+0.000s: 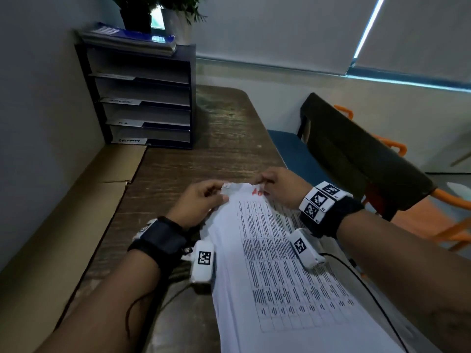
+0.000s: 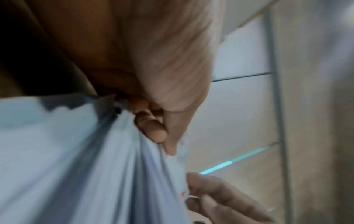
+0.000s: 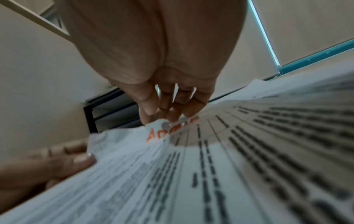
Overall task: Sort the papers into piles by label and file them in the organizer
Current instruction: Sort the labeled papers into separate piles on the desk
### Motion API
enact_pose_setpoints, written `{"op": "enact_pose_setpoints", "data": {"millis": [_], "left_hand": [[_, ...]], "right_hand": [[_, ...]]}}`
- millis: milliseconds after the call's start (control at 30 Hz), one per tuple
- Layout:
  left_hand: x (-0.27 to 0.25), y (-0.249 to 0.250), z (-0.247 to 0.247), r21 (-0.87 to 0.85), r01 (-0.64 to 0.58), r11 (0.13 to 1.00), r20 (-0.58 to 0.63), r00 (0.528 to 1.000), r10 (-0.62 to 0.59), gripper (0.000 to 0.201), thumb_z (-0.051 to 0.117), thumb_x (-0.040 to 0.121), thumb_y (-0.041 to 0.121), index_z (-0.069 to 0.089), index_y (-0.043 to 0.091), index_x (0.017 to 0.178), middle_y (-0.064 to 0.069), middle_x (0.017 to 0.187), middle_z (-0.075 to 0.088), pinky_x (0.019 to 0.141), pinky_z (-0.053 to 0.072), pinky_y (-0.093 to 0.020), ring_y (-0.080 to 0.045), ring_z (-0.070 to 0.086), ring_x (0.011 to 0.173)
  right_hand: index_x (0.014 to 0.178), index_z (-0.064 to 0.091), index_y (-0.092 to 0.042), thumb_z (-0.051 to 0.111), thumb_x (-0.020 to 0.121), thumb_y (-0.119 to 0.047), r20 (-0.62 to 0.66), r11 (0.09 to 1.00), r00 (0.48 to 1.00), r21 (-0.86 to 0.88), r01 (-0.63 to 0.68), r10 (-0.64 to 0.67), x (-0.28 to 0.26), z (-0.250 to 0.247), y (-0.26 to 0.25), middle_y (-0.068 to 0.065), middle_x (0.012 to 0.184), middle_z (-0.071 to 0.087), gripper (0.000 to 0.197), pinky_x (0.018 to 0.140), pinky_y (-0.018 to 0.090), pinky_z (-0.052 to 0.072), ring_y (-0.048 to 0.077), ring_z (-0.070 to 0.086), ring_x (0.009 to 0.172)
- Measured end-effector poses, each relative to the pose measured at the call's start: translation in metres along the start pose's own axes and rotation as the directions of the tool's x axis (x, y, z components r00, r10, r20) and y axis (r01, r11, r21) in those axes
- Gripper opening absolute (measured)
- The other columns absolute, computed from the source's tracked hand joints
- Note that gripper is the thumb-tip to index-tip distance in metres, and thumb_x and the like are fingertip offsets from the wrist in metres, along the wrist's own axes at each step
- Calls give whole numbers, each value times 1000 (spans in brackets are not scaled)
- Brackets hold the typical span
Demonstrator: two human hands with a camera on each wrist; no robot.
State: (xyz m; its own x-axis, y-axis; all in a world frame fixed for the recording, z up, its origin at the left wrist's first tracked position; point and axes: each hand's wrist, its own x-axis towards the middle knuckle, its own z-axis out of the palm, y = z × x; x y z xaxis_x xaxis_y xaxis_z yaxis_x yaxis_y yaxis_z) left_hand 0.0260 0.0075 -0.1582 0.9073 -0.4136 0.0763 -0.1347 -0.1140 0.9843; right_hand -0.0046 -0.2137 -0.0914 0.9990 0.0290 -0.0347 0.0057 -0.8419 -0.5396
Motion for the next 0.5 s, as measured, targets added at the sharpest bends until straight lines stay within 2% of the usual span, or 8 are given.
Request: {"op": "enact_pose_setpoints", "data": {"millis": [67,200,300,367,400,500], "left_hand": [[6,-15,-3,-75,44,996,19,999,-42,16,66,94,6,72,8,109,6,65,62,53,42,-19,-6,52,56],[16,-23,-11,-112,80,991,45,996,-75,6,67,95,19,71,16,93,-2,64,57,56,34,-28,-19,43,58],[18,-25,-10,-118,33,992,39,999,-29,12,67,95,22,67,22,84,-3,62,57,57,34,-31,-20,43,57],[18,-25,-9,-103,3,995,17,1000,-1,14,65,96,22,64,22,82,-2,60,57,54,33,-30,-19,44,53],[19,-24,-9,-88,-4,996,7,1000,5,15,65,97,23,63,22,82,-1,59,57,52,33,-29,-18,43,51],[19,-25,-7,-60,-20,998,-32,999,18,21,65,97,30,59,21,78,0,56,55,49,33,-29,-18,41,48]], "right_hand": [[107,73,-21,47,97,-4,-23,999,1000,40,15,-14,3,-3,0,-20,98,60,32,78,13,43,-5,56,86],[108,73,-21,48,97,-3,-26,994,999,101,44,-42,7,-7,-3,-22,96,64,33,66,3,39,-9,59,78],[107,73,-23,51,96,-4,-24,989,998,140,53,-50,7,-7,-6,-16,99,69,31,69,10,45,-4,64,80],[107,73,-23,51,97,-3,-30,980,998,192,61,-56,7,-9,-7,-11,102,72,31,79,20,53,9,69,89],[107,73,-23,52,97,-4,-26,977,998,205,54,-50,7,-12,-6,-12,101,72,30,82,22,55,12,70,91],[107,73,-27,60,97,-17,23,998,999,50,38,-39,5,-24,-3,-16,95,71,19,73,16,47,0,66,86]]}}
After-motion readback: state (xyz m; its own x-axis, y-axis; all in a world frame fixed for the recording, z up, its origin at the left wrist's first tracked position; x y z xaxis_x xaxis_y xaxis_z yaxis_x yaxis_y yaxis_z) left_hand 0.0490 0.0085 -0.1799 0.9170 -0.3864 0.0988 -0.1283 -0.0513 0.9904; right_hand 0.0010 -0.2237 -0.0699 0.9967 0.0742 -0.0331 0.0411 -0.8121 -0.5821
